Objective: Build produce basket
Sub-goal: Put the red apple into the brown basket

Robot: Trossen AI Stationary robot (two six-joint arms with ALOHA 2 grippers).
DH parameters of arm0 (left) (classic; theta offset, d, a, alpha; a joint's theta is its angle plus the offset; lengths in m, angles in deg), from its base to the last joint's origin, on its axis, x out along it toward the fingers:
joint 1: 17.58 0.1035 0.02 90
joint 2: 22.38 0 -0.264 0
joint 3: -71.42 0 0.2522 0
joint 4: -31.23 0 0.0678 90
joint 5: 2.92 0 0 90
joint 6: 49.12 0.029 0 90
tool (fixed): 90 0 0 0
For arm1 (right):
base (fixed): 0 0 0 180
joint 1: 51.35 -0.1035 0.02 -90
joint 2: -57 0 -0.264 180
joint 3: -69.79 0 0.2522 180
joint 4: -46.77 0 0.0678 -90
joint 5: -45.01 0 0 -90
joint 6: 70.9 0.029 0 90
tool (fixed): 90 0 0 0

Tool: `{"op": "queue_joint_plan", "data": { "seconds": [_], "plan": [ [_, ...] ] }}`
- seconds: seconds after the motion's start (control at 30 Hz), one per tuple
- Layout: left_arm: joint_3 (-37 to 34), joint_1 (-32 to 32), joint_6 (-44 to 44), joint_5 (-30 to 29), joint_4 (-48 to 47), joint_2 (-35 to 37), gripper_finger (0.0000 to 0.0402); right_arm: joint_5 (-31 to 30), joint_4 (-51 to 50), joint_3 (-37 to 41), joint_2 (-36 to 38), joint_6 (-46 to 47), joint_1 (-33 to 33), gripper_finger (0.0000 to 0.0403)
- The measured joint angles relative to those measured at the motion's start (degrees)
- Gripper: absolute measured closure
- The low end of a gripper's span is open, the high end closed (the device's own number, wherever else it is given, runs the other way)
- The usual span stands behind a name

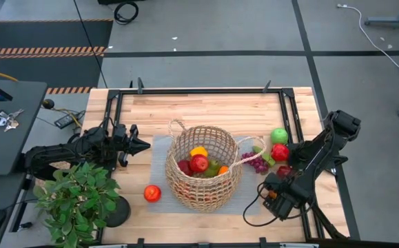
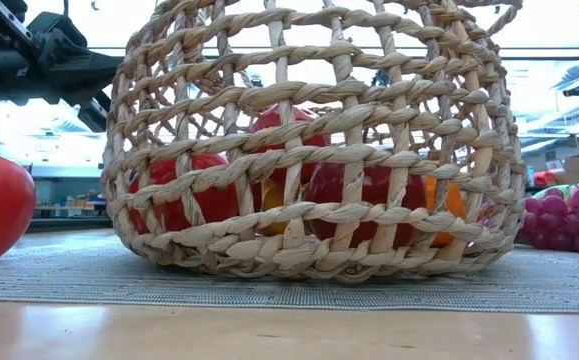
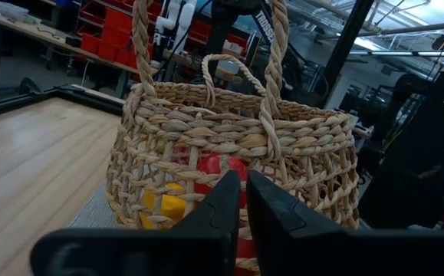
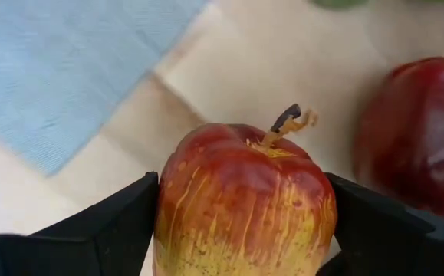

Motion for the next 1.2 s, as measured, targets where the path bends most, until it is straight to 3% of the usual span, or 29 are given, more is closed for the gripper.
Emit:
{"op": "queue_joint_plan", "data": {
  "seconds": [0.13,0.3,0.47,0.8,0.97,1.2],
  "plan": [
    [0.0,0.0,0.0,0.0,-0.01,0.01,0.0374,-3.2,-0.33,-2.89,2.32,-3.15,0.0,0.0057],
    [0.01,0.0,0.03,0.0,-0.02,0.0,0.0368,-14.88,0.79,-7.71,5.7,-9.94,0.0,0.0057],
    [0.0,-0.01,0.0,-0.01,-0.02,0.0,0.0366,-23.64,11.83,-10.75,8.5,-24.52,0.44,0.0057],
    [0.0,-0.01,0.0,0.0,-0.02,0.0,0.0373,-23.35,45.21,-11.12,9.66,-60.56,3.54,0.0056],
    [0.0,-0.02,0.01,0.0,0.0,0.0,0.0366,-21.28,53.41,-11.12,9.66,-69.27,5.39,0.0055],
    [0.02,0.0,0.01,0.0,-0.02,0.0,0.0371,-20.08,57.41,-11.1,9.66,-76.33,10.13,0.0055]
  ]
}}
